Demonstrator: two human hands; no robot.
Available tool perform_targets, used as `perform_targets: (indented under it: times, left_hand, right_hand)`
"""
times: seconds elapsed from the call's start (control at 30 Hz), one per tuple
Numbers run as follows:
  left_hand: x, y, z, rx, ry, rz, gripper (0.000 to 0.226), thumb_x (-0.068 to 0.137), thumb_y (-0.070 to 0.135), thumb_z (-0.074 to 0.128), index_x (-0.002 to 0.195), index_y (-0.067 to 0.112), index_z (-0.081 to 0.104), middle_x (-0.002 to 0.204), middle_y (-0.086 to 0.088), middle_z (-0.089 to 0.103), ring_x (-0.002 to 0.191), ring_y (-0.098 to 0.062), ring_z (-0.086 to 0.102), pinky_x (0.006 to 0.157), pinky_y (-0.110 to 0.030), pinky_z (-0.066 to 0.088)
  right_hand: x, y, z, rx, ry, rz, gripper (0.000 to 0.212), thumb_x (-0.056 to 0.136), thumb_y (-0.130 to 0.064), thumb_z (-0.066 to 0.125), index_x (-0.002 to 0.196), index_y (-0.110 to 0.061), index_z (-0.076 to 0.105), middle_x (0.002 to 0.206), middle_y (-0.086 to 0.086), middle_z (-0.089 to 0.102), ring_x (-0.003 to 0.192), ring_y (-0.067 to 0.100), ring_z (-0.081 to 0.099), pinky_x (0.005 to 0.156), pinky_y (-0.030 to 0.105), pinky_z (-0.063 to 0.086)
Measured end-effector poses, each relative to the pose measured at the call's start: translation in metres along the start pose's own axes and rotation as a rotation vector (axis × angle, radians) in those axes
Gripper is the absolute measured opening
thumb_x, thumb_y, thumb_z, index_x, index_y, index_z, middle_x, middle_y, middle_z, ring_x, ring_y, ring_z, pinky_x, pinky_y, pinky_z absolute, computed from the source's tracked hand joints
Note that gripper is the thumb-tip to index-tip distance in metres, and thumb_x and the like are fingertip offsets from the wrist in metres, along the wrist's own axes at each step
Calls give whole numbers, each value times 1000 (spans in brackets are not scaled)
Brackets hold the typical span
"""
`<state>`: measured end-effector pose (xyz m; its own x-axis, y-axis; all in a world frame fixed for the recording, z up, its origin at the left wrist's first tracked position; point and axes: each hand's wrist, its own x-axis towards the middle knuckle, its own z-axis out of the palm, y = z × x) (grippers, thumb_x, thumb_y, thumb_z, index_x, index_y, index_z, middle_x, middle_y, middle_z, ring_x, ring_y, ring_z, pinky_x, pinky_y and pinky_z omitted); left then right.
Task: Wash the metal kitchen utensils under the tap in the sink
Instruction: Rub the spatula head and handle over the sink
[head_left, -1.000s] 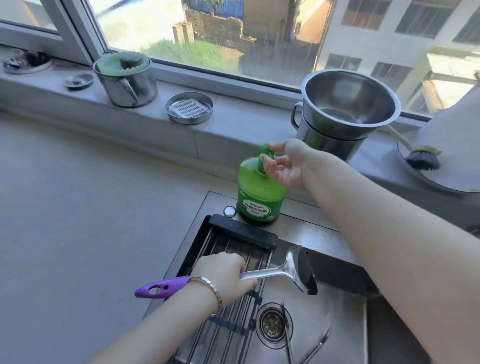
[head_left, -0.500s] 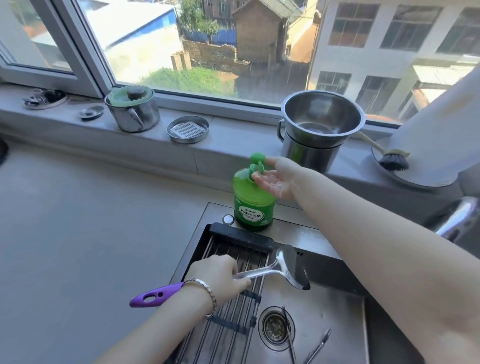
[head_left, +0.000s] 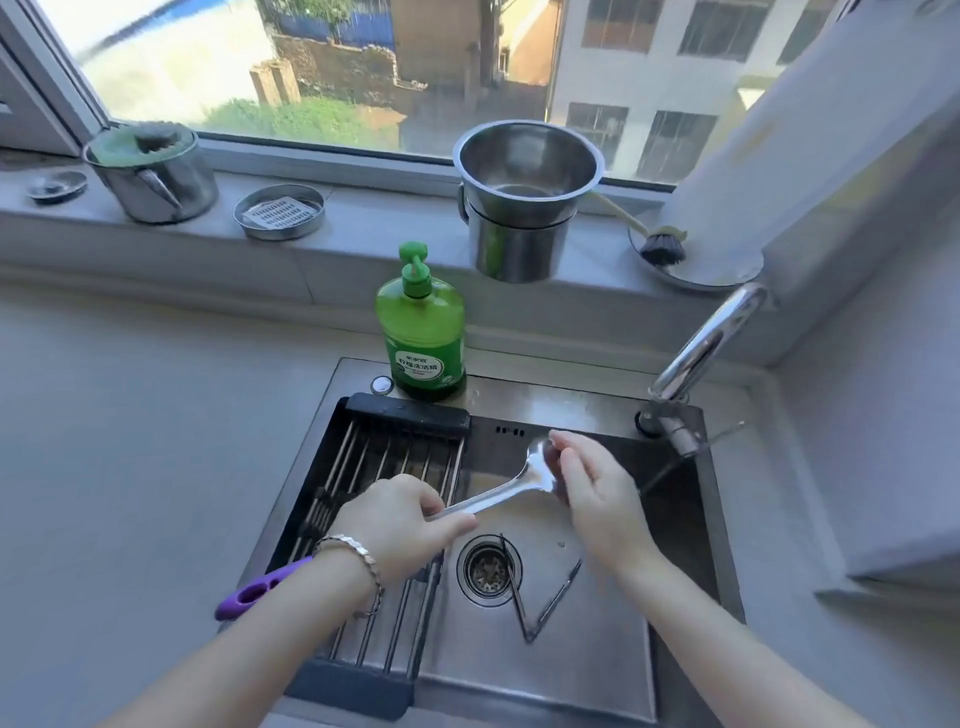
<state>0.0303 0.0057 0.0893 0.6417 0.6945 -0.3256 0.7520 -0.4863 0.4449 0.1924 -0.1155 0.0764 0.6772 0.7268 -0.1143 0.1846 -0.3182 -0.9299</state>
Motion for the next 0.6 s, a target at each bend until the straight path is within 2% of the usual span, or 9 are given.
perform_targets:
  times: [0.07, 0.1, 0.2, 0.27, 0.33, 0.43, 0.5, 0.53, 0.6]
  left_hand:
    - [-5, 7, 3, -3, 30, 12, 47, 69, 66, 56, 53, 22, 60, 39, 8, 43, 39, -4, 39, 40, -19, 26]
    - [-8, 9, 5, -1, 33, 16, 47, 69, 66, 57, 53, 22, 60, 39, 9, 43, 39, -4, 39, 41, -19, 26]
    - [-19, 8, 11, -23, 19, 29, 47, 70, 64, 58, 56, 19, 62, 40, 8, 45, 38, -5, 39, 41, -19, 28]
    - [-28, 11, 18, -41, 23, 51, 49, 71, 62, 59, 54, 16, 59, 40, 6, 43, 38, -6, 38, 41, -20, 28]
    - [-32, 18, 25, -36, 33, 82, 50, 71, 63, 59, 50, 18, 54, 40, 6, 42, 39, -6, 38, 43, -20, 29]
    - [-30, 25, 27, -40, 47, 68, 48, 70, 64, 58, 52, 20, 57, 43, 7, 46, 42, -6, 42, 44, -20, 31]
    - [-27, 21, 21, -103, 75, 39, 46, 71, 62, 60, 56, 18, 62, 42, 7, 47, 40, -6, 42, 42, -19, 31]
    - [-27, 17, 19, -137, 86, 36, 46, 71, 61, 61, 58, 17, 64, 41, 7, 46, 38, -5, 41, 41, -18, 31]
    - [-29, 16, 18, -164, 71, 66, 44, 71, 59, 62, 58, 17, 64, 38, 8, 45, 36, -5, 39, 41, -18, 30]
  right_hand:
    - [-22, 14, -1, -458, -152, -392, 48, 98, -33, 36, 137, -7, 43, 145, -3, 35, 136, 4, 24, 114, 18, 11]
    - [-29, 21, -5, -597, -223, -474, 60, 96, -46, 29, 143, -8, 29, 150, -5, 20, 140, 1, 8, 114, 16, 2]
    - [-32, 35, -31, -756, -332, -434, 75, 88, -65, 10, 144, -17, -1, 155, -4, -2, 138, -5, -16, 113, 15, -8]
    - [-24, 34, -44, -709, -336, -279, 80, 87, -66, 12, 147, -16, -1, 157, -1, -3, 137, -4, -15, 114, 18, -6]
    - [-17, 27, -42, -711, -296, -237, 84, 84, -66, 13, 149, -12, 4, 157, 1, -2, 139, 0, -10, 116, 22, -4]
    - [-35, 23, -30, -814, -363, -447, 90, 83, -73, 6, 148, -11, 7, 155, -2, -6, 141, 3, -16, 116, 22, -8]
    - [-51, 30, -37, -880, -384, -617, 81, 90, -66, 13, 146, -7, 12, 155, 3, 2, 143, 12, -9, 116, 28, -3]
    - [-53, 32, -45, -867, -383, -635, 79, 91, -64, 17, 146, -8, 13, 155, 4, 5, 144, 14, -3, 116, 29, 0]
    - [-44, 28, -58, -774, -355, -491, 88, 84, -72, 10, 147, -10, 9, 154, -1, 1, 144, 12, -2, 117, 26, -1]
